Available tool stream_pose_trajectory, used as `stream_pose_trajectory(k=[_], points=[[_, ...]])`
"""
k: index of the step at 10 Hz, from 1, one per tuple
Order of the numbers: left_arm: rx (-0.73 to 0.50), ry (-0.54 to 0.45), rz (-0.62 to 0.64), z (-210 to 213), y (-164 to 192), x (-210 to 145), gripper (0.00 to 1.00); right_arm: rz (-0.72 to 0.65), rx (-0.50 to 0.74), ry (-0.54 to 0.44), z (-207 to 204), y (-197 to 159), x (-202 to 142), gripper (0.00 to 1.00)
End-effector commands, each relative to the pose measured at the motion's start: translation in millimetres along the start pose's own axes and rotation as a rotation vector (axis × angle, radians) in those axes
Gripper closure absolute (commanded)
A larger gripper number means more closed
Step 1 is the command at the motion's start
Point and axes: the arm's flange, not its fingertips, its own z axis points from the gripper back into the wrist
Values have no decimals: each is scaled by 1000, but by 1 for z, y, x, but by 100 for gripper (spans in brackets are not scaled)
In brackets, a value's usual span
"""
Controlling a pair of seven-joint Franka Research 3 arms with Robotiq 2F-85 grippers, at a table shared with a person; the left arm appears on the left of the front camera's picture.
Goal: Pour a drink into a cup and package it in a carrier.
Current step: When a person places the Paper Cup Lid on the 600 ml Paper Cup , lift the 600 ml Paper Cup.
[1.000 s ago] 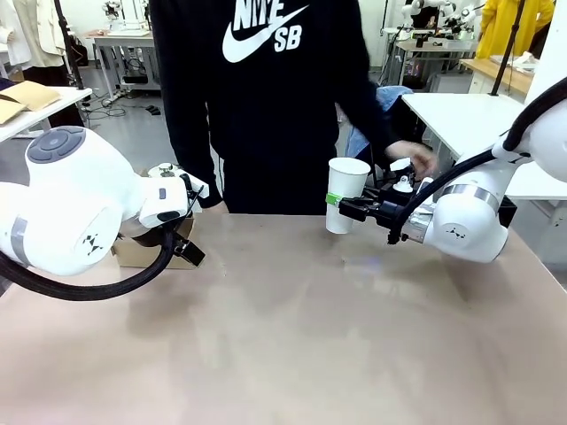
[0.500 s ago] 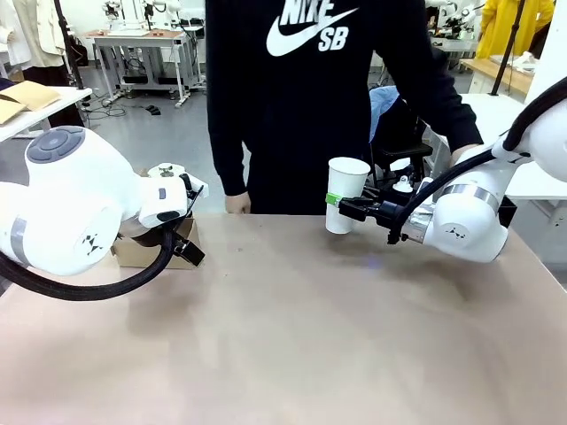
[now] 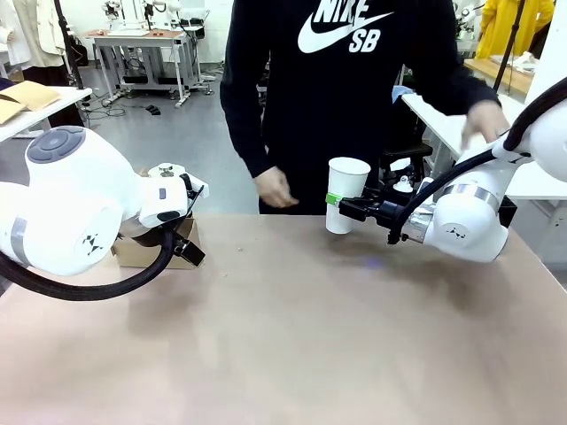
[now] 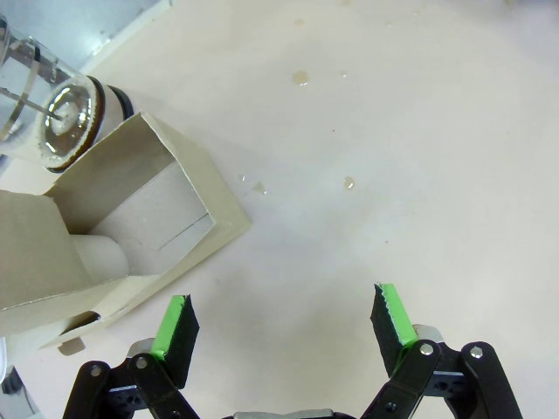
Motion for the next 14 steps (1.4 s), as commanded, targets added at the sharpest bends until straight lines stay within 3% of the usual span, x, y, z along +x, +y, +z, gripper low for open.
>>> stream_pose_trajectory(k=[1,14], points=[[-1,-1,1,0,0,0,0,-1,2,-5,-2,1,2,19],[-1,-1,1,0,0,0,0,-1,2,-5,-2,1,2,19]])
